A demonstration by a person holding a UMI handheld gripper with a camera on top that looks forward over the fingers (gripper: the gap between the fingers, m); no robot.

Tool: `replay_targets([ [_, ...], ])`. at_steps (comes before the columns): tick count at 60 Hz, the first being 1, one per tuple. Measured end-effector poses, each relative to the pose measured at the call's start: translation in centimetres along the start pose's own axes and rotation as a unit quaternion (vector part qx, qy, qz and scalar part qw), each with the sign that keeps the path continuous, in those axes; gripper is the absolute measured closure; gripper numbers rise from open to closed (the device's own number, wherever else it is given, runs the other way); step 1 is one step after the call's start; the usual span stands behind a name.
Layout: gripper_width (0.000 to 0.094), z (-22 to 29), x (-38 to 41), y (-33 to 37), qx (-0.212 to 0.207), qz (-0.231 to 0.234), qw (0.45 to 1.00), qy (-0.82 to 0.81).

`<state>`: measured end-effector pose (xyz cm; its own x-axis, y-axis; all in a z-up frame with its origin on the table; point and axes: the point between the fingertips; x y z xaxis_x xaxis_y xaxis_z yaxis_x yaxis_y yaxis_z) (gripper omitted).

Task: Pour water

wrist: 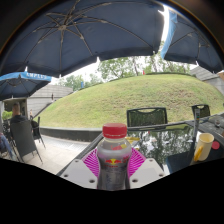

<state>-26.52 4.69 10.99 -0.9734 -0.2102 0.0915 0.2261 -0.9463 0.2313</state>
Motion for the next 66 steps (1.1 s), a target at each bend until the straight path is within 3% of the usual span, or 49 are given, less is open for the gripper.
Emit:
replay_targets([
  [11, 0.0629, 8.1, -5.2, 1.4, -0.061, 0.033, 0.986, -0.154],
  [18, 0.063, 11.4, -11.7, 2.7, -0.093, 0.079, 0.933, -0.34],
  [30, 0.063, 11.1, -23.4, 2.7, -0.124, 0.112, 0.79, -0.591],
  [38, 0.0628, 9.6, -26.1, 1.5, -0.115, 0.149, 0.691, -0.698],
  [50, 0.0614, 7.8, -28.4, 1.0, -0.114, 0.168, 0.576, -0.792],
  [55, 0.0612, 7.4, -28.1, 0.9, -0.101, 0.167, 0.575, -0.795],
  [61, 0.0613, 9.4, -26.4, 1.4, -0.094, 0.188, 0.63, -0.748],
  [66, 0.0611, 14.9, -26.7, 4.9, -0.151, 0.202, 0.725, -0.64],
])
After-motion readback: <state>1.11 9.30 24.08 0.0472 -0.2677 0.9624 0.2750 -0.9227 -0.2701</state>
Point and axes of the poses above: the point between the fingertips, and its own axes, seen from behind it with the camera up: x to the left, z up, y backward, against the way the camera looks, and after that the axes turned 8 degrees about x, right-handed
